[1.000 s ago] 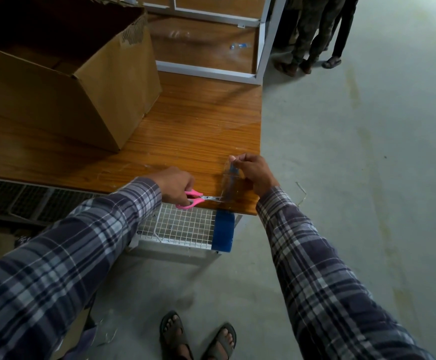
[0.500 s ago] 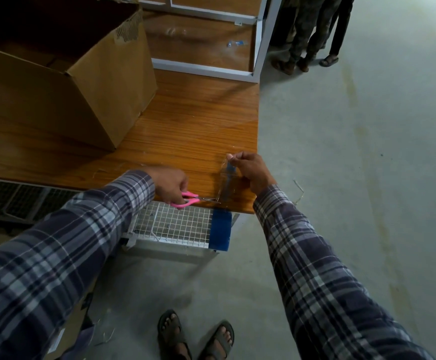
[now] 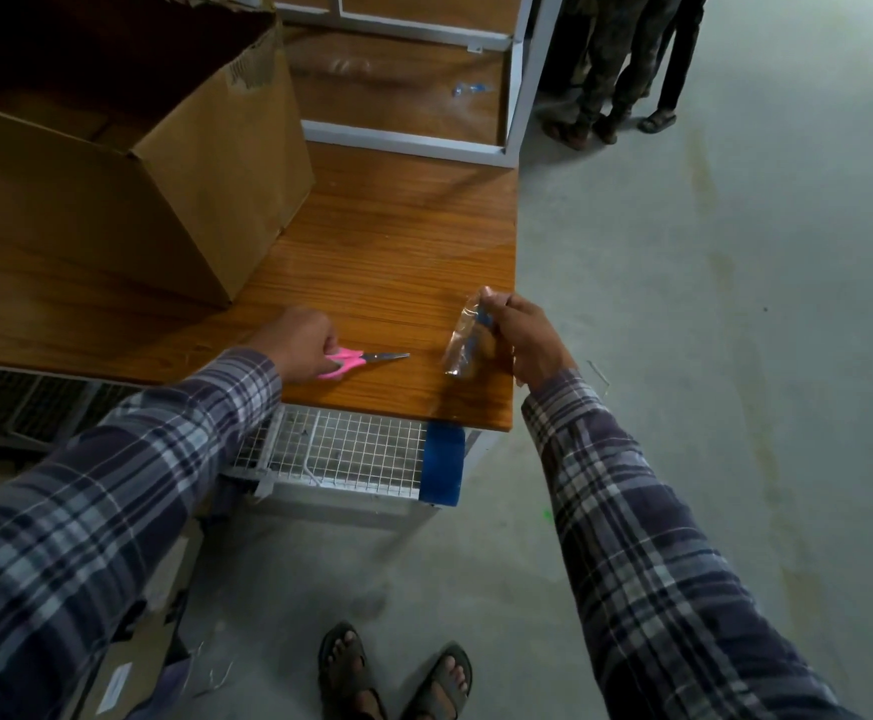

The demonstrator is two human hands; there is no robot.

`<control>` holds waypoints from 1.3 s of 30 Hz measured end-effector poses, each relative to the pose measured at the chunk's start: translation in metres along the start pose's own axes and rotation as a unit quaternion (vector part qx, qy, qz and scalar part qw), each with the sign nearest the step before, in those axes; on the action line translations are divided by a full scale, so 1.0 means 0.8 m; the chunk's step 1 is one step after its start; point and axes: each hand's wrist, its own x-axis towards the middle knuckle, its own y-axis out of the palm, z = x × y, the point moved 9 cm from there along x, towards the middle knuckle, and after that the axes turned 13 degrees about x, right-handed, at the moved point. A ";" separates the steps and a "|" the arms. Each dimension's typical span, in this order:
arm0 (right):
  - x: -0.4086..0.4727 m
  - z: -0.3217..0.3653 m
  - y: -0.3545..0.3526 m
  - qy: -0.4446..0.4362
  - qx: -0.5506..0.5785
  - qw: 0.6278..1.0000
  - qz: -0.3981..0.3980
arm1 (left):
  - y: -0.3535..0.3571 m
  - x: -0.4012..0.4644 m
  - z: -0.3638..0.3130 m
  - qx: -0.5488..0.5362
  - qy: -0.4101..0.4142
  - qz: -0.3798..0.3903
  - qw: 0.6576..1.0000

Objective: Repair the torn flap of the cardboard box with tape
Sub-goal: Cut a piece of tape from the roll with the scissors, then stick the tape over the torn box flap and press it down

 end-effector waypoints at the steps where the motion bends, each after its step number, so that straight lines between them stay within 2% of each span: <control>1: -0.003 0.003 0.003 -0.007 -0.016 1.000 0.005 | 0.002 0.000 0.005 -0.002 -0.007 -0.005 1.000; 4: -0.005 0.013 0.010 -0.037 -0.043 0.998 0.010 | 0.002 -0.001 0.015 -0.009 -0.013 0.000 1.000; 7: -0.008 0.027 0.016 -0.066 -0.054 0.996 0.007 | -0.009 -0.005 0.021 -0.047 -0.031 -0.031 0.998; 10: -0.015 0.028 0.024 -0.055 -0.041 0.998 0.010 | -0.025 -0.018 0.018 -0.172 -0.053 -0.084 0.980; 12: -0.023 0.024 0.036 -0.027 0.000 0.999 0.028 | -0.029 -0.027 0.005 -0.359 -0.046 -0.072 0.929; 14: -0.033 0.024 0.053 -0.014 0.043 0.998 0.044 | -0.034 -0.038 -0.021 -0.524 -0.023 -0.025 0.851; 16: -0.046 0.028 0.076 -0.012 0.086 0.994 0.063 | -0.045 -0.047 -0.040 -0.581 -0.008 -0.013 0.814; 19: -0.065 0.041 0.107 -0.013 0.141 0.987 0.082 | -0.062 -0.055 -0.048 -0.606 -0.011 -0.040 0.794; 22: -0.084 0.062 0.133 -0.022 0.178 0.980 0.092 | -0.078 -0.061 -0.029 -0.640 -0.041 -0.078 0.764; 24: -0.099 0.077 0.151 -0.026 0.191 0.976 0.101 | -0.094 -0.068 -0.014 -0.645 -0.047 -0.105 0.755; 30: -0.131 0.115 0.201 -0.032 0.212 0.969 0.124 | -0.142 -0.083 0.010 -0.652 -0.035 -0.119 0.748; 39: -0.140 0.179 0.246 -0.094 0.188 0.964 0.166 | -0.202 -0.082 0.047 -0.711 -0.061 -0.185 0.676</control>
